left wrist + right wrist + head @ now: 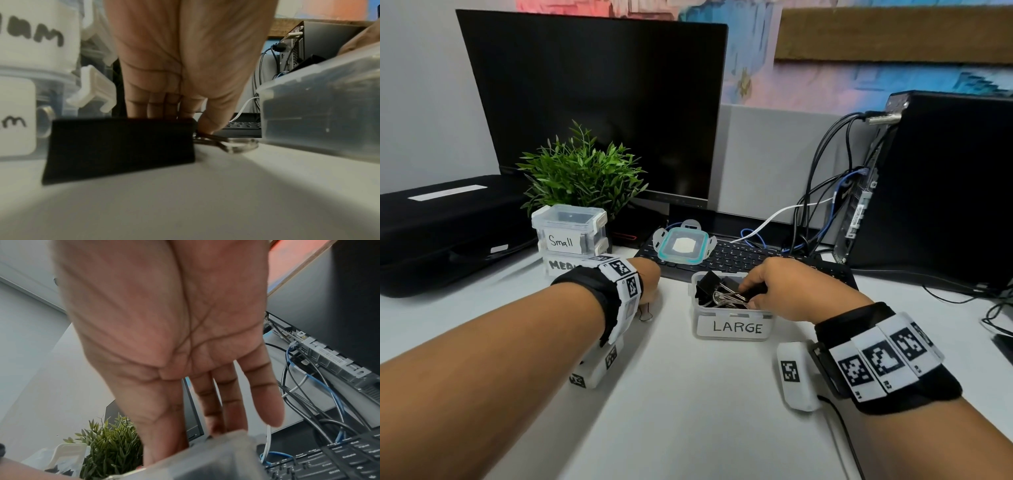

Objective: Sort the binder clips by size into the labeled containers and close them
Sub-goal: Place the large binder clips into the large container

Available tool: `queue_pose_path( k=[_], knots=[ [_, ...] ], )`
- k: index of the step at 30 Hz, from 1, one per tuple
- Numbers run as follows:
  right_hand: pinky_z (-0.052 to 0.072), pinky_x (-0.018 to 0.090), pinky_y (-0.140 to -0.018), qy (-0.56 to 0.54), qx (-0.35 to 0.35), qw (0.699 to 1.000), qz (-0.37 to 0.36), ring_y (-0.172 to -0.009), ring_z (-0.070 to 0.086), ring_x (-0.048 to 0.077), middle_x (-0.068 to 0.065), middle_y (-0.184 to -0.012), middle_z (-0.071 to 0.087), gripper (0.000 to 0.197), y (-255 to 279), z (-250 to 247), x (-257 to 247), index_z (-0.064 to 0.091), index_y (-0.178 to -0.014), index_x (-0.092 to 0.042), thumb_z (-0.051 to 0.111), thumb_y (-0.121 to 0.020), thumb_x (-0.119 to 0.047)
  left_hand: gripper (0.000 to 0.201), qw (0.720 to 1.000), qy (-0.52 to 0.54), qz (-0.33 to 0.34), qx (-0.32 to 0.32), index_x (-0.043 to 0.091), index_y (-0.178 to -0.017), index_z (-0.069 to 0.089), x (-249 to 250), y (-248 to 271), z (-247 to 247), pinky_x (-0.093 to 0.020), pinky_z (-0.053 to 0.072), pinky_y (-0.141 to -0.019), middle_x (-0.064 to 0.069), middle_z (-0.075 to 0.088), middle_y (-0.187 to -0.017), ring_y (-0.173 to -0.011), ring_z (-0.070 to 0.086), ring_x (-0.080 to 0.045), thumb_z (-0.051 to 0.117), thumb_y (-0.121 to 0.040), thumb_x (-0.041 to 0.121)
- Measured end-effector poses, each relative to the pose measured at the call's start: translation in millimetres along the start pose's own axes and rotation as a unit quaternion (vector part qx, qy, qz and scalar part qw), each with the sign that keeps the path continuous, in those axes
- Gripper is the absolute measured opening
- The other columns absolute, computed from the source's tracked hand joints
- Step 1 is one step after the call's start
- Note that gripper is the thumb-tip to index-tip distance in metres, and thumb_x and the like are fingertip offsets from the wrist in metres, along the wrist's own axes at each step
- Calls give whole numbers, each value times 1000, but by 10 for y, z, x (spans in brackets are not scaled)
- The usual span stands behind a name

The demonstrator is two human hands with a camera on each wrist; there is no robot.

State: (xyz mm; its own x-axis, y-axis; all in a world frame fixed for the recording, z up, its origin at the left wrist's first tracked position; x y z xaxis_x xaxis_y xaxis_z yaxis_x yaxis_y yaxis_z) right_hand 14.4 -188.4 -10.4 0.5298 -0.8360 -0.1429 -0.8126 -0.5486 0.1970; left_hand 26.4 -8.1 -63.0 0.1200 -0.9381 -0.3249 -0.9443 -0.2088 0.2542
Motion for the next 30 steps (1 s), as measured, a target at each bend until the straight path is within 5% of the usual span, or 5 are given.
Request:
queue_pose_path(
  k=[5,9,13,20,30],
  knots=[
    [41,21,-81,-18,30,999,-3,-103,58,13,-4,-115,65,32,20,-2,42,63,-122,-28,60,-91,-20,32,996,74,-20,55,4,-120,55,-121,-8,-96,-29,45,-78,-11,57,-116,-104,57,-25,41,-96,22],
    [44,23,-84,-13,29,1000,-2,-103,58,15,-3,-114,65,32,6,-1,34,62,-122,-27,59,-91,-20,28,974,181,-28,134,3,-110,58,-210,19,-370,-27,40,-65,-8,54,-94,-79,52,-21,46,-94,23],
    [45,26,-88,-5,25,1000,4,-106,57,17,-2,-117,63,33,3,11,47,61,-124,-27,59,-91,-21,31,944,266,-9,197,5,-106,58,-182,100,-745,-29,42,-67,-7,58,-90,-81,54,-21,47,-93,31],
    [37,21,-80,-16,58,998,21,-113,52,18,1,-127,56,40,34,-49,92,56,-128,-27,62,-89,-25,32,950,243,58,185,9,-103,60,484,238,-973,-28,44,-71,-6,61,-101,-86,56,-22,48,-90,35],
    [42,30,-98,52,5,997,51,-122,49,25,6,-138,47,47,-23,-92,77,46,-139,-25,50,-94,-12,31,966,176,59,181,8,-108,58,783,205,-881,-27,41,-68,-7,61,-98,-82,52,-19,52,-92,34]
  ],
)
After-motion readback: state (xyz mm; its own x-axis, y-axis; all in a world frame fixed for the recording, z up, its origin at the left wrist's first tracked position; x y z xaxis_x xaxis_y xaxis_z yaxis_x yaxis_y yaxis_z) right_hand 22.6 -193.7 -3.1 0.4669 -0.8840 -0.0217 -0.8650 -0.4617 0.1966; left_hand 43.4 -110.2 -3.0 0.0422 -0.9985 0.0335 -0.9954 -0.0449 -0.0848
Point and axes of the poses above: each hand's wrist, its own y-axis away from the middle knuckle, its own z-axis out of the palm, x = y × z, the point moved 8 cm from there along -y, towards the middle knuckle
